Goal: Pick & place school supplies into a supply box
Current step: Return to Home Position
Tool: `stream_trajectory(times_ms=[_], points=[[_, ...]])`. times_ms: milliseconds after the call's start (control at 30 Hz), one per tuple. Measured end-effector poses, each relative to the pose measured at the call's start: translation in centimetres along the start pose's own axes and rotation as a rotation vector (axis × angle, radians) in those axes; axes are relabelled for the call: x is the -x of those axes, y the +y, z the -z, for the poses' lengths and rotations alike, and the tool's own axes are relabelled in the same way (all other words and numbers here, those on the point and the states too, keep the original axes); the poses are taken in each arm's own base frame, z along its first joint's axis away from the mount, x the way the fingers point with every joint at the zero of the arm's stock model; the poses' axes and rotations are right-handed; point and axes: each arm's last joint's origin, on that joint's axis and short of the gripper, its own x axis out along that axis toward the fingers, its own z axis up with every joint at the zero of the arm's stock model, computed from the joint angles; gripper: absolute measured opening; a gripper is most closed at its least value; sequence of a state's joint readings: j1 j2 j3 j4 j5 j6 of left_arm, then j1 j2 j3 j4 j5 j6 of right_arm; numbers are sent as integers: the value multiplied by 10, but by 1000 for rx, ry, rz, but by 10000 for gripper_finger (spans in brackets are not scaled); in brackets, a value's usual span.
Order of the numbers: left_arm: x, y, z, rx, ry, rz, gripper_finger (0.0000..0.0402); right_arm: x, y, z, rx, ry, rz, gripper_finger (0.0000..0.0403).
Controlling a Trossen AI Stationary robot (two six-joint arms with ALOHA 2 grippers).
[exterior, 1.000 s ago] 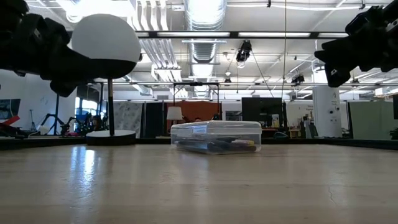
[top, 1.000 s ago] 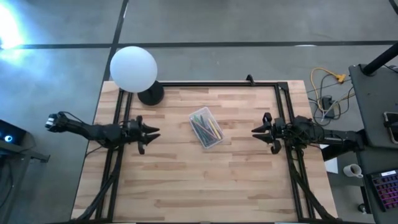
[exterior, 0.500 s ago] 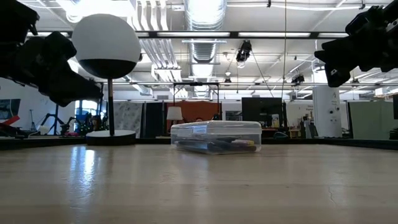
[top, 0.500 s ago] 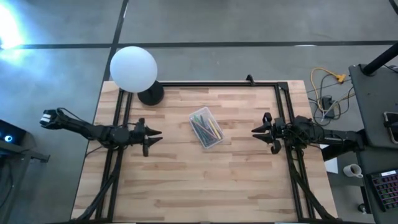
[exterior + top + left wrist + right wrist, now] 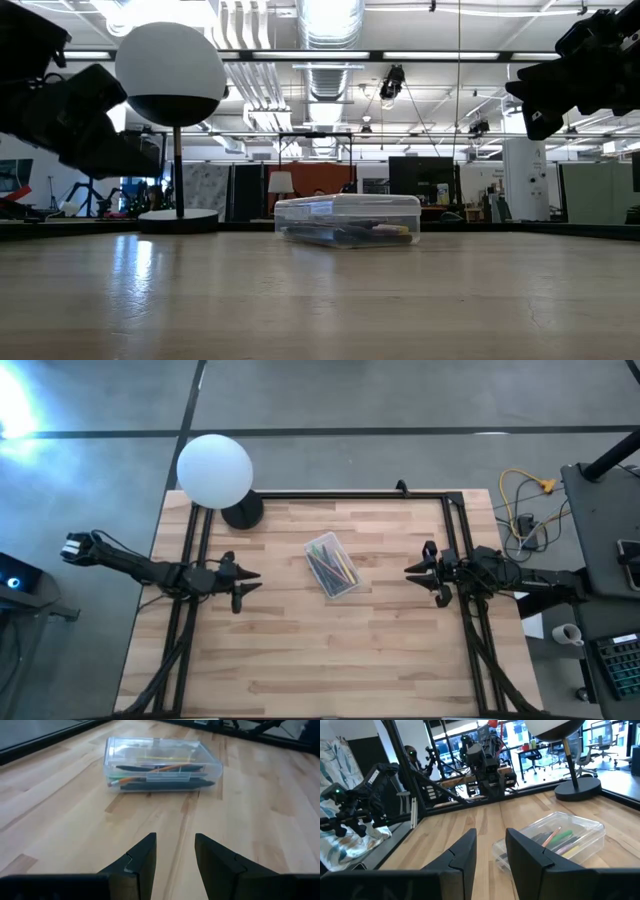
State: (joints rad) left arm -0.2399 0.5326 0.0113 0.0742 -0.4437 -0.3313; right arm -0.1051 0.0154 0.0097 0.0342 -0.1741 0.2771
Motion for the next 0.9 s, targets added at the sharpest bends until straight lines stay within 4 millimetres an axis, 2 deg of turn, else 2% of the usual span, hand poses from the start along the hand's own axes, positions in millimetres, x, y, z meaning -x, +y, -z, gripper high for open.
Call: stream_trajectory(times_ms=[900], points=[[-1,0,1,-5,11,-3,120,0,0,0,0,0,0,98]])
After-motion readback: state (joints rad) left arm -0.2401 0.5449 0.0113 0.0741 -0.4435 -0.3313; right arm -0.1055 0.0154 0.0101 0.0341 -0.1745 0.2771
